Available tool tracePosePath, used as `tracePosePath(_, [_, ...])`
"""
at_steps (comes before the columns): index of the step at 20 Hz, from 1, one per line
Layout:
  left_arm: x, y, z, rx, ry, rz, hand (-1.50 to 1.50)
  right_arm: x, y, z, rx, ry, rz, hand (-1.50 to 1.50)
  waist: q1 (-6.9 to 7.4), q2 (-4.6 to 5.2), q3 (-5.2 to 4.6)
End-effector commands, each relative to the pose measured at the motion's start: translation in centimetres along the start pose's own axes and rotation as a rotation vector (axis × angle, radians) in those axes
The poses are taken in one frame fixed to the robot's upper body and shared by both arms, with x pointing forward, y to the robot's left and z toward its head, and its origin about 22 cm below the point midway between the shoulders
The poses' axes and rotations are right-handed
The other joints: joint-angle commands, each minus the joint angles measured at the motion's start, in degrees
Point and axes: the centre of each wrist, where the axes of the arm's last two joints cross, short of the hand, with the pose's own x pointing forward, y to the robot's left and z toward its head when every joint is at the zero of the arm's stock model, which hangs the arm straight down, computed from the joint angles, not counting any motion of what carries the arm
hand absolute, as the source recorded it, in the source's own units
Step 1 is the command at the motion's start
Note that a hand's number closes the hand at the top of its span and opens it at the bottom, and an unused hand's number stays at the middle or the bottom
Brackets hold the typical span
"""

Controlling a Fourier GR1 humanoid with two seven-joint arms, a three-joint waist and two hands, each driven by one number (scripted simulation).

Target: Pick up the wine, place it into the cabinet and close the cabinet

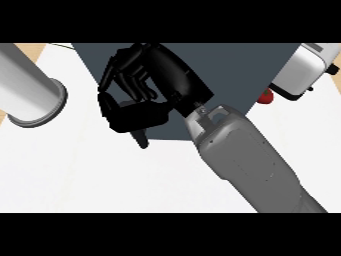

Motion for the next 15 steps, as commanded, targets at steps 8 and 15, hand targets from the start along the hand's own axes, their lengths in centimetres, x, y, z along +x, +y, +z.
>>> tracePosePath(8, [-2.4,-2.3,-2.1,0.005,0.012,0.027,-1.5,-2.6,-6.8,-1.7,-0.128,0.037,0.076,1.5,-0.44,1.43,0.2])
tracePosePath(15, [-3.8,-4.0,-2.6,-0.003,0.006,0.048,-1.5,-4.1,-8.1,-0.9,-0.147,0.038,0.084,1.5,-0.49,1.56,0.23])
